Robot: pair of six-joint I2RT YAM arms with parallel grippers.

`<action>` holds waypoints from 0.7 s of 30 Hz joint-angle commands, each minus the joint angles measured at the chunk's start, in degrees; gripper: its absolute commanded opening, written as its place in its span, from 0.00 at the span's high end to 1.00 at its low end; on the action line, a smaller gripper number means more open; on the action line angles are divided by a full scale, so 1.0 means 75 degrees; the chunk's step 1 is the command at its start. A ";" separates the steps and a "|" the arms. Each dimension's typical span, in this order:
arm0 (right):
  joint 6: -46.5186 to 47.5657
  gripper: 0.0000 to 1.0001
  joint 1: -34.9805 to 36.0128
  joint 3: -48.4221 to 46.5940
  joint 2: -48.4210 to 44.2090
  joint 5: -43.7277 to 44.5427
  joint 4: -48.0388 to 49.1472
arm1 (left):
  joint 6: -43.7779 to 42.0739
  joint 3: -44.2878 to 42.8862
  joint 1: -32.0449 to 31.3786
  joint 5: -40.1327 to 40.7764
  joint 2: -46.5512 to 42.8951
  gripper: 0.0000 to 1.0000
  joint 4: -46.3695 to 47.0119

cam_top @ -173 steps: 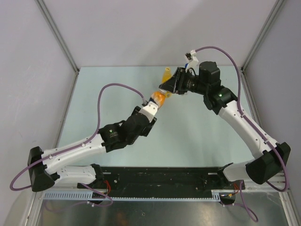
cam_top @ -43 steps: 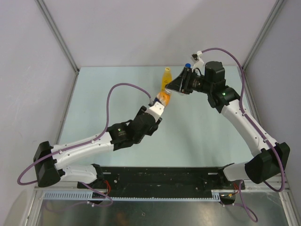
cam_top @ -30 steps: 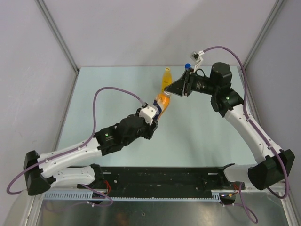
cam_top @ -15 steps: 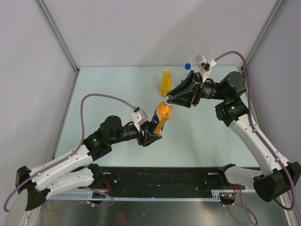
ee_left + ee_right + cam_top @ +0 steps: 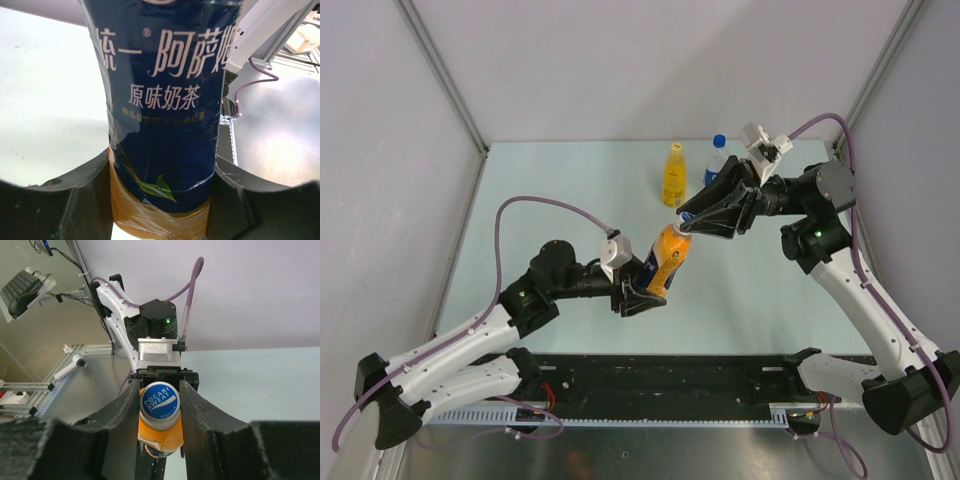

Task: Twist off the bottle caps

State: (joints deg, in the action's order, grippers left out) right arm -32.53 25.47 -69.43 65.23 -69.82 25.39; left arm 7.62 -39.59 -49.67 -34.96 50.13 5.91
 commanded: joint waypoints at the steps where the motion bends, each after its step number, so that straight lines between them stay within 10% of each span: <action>1: 0.0017 0.74 -0.0067 0.0058 -0.0109 0.0793 -0.0096 | -0.0153 -0.0453 0.0042 -0.0252 -0.0198 1.00 0.0949; 12: -0.0126 0.06 -0.0245 0.0052 -0.0226 0.2117 -0.0659 | -0.0634 -0.0296 0.0040 0.2064 -0.0108 1.00 -0.0324; 21: 0.0006 0.01 -0.0253 0.0048 -0.0343 0.2936 -0.1023 | -0.0718 -0.0288 0.0045 0.3306 -0.0044 1.00 -0.0710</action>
State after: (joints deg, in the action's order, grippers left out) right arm -33.17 23.75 -68.69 64.42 -52.66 19.00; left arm 3.97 -39.99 -49.36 -16.43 50.13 1.54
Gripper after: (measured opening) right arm 0.991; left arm 0.593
